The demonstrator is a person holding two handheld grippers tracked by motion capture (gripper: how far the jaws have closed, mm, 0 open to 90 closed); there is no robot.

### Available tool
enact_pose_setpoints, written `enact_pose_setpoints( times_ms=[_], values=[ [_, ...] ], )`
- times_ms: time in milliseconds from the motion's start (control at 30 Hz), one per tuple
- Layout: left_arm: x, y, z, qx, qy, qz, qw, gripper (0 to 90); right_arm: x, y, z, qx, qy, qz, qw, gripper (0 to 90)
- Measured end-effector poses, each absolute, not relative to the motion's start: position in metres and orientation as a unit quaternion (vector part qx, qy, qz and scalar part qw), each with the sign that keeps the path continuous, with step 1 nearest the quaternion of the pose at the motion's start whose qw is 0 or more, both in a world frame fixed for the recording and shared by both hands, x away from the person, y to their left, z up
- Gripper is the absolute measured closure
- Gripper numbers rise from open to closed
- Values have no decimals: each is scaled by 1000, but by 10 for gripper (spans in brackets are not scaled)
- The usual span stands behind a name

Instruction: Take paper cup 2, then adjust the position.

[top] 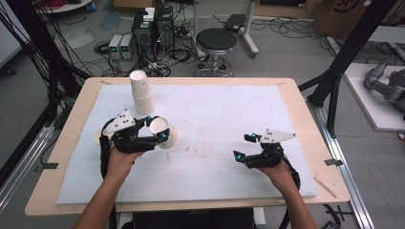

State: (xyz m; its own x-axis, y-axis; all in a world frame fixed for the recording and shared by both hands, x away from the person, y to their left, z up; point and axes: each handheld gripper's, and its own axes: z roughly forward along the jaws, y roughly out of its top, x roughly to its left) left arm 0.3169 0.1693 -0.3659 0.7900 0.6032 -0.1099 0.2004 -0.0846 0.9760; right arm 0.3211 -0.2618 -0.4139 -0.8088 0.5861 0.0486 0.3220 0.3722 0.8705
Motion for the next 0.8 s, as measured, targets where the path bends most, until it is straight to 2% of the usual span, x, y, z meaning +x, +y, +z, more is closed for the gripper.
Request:
enact_pose_setpoints(
  times_ms=[333, 800],
  values=[
    [315, 156, -368, 724, 262, 139, 623, 358, 317, -255, -411, 267, 819, 490, 132, 205],
    [308, 132, -372, 743, 229, 109, 619, 358, 318, -233, -401, 226, 827, 505, 105, 205]
  ],
)
